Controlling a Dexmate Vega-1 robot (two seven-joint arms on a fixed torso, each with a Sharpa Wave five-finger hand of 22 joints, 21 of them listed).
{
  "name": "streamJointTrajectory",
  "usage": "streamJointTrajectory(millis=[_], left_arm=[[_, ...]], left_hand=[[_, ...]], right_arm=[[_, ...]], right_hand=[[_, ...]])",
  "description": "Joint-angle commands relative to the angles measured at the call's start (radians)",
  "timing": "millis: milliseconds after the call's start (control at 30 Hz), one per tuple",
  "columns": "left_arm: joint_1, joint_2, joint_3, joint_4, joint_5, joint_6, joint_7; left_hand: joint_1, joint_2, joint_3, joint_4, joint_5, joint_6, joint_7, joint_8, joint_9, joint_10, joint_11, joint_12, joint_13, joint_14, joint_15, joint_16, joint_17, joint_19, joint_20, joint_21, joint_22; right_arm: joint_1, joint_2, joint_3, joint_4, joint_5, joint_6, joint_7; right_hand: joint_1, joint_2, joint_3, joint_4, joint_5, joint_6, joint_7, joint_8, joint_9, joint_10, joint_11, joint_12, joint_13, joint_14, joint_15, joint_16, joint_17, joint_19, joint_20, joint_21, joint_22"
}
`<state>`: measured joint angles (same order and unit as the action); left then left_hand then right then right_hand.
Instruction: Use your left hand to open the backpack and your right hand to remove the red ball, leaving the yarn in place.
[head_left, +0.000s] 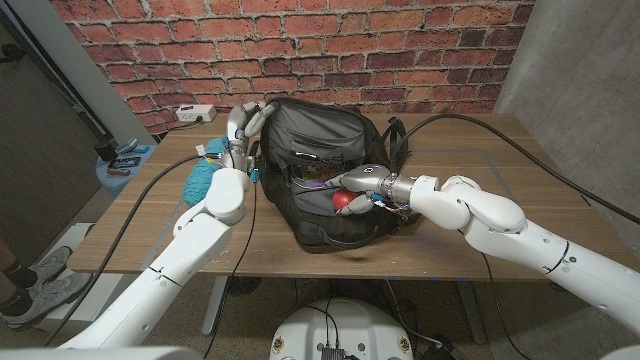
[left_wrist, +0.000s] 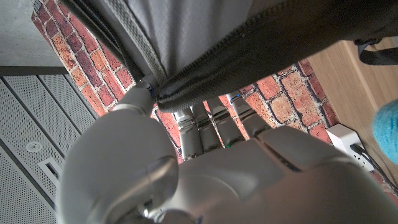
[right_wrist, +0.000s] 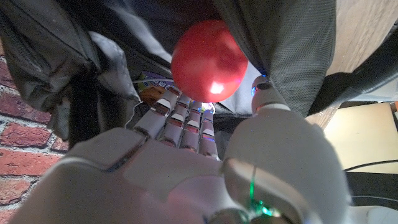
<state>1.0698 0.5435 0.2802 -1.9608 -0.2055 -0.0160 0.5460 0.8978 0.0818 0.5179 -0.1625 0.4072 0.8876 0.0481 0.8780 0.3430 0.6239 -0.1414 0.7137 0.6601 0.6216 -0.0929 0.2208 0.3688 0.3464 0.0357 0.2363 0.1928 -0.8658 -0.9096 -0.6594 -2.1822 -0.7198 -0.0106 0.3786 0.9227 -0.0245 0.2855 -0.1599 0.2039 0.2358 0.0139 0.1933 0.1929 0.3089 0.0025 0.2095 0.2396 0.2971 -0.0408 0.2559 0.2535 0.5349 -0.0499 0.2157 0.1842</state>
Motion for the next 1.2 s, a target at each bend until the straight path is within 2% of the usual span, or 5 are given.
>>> streamJointTrajectory(millis=[33,367,1200], left_arm=[[-0.004,0.001,0.004,0.009,-0.002,-0.01,-0.012],[-0.003,0.002,0.003,0.016,0.004,-0.024,-0.013],[-0.006,0.008,0.008,0.016,0.007,-0.019,-0.025]], left_hand=[[0.031,0.034,-0.006,-0.001,0.0,-0.004,-0.003,0.008,0.001,0.01,-0.007,-0.001,0.0,0.005,-0.001,-0.003,0.006,-0.001,-0.006,0.007,0.003],[0.031,0.035,-0.007,-0.001,-0.001,-0.006,-0.001,0.009,-0.001,0.007,-0.006,-0.002,0.002,0.003,0.0,-0.004,0.007,-0.002,-0.006,0.007,0.003],[0.031,0.038,-0.009,0.0,-0.006,-0.011,0.0,0.012,-0.003,0.007,-0.006,-0.004,0.001,-0.001,-0.001,-0.005,0.008,-0.005,-0.004,0.007,0.003]], right_arm=[[0.007,-0.01,0.011,0.018,-0.004,0.064,0.016],[0.001,-0.008,0.024,0.014,-0.004,0.055,0.036],[0.009,-0.018,0.029,0.062,0.042,0.052,0.065]], right_hand=[[0.01,-0.001,-0.005,0.0,0.007,0.0,-0.009,0.007,0.005,0.002,-0.014,0.006,0.006,0.012,-0.071,0.008,0.002,0.007,-0.015,0.005,0.002],[0.012,-0.001,-0.009,0.002,0.009,-0.006,-0.01,0.006,0.005,-0.005,-0.008,0.005,0.009,0.005,-0.075,0.006,0.003,0.006,-0.017,0.005,0.002],[0.021,-0.005,-0.018,0.004,0.015,-0.048,-0.009,-0.004,0.005,-0.045,0.007,-0.005,0.017,-0.021,-0.065,-0.001,0.004,-0.009,-0.012,-0.002,0.001]])
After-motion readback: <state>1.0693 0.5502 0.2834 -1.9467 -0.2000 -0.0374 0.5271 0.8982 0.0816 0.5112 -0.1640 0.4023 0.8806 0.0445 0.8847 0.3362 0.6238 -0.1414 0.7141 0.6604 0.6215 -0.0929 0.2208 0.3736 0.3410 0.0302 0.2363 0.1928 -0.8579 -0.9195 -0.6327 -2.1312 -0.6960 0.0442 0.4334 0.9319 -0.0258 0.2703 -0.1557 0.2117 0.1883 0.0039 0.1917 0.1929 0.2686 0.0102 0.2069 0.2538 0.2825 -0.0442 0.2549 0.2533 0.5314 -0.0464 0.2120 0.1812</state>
